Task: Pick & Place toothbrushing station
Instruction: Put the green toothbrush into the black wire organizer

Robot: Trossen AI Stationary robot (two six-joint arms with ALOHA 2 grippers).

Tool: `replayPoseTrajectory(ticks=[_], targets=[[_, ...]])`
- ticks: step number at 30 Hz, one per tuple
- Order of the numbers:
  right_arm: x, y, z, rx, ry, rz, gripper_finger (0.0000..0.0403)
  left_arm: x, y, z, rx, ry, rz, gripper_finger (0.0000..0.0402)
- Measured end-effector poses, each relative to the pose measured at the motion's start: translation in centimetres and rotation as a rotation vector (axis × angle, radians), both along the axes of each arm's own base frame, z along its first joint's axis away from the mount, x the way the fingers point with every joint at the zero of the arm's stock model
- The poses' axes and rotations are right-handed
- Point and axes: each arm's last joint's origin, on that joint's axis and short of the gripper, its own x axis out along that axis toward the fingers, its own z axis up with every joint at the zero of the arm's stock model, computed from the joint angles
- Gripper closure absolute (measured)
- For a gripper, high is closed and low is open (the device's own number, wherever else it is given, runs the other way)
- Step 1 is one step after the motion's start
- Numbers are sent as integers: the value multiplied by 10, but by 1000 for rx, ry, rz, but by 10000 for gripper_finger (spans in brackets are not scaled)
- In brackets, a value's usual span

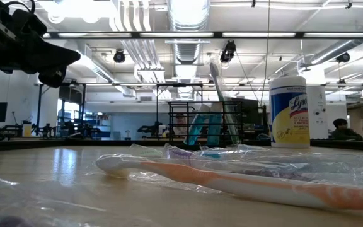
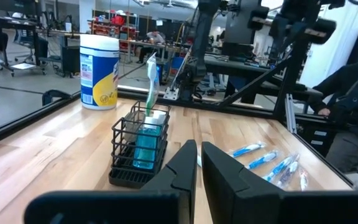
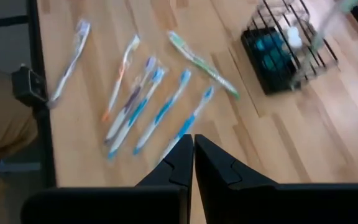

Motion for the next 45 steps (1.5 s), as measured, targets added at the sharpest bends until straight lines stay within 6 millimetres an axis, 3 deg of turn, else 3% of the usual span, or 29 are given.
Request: replayPoseTrajectory(ticks=[4,12,35,45], targets=[[1,16,4,167,207,-64,391,0,0,0,0,5,-3,374],[8,42,-17,309,497,-78,391,1,0,-1,23,14,-17,374],[12,43,-20,305,425,-51,391,1,0,-1,43,15,-19,374],[21,54,-42,418,423,-40,391,1,0,-1,41,14,-19,374]])
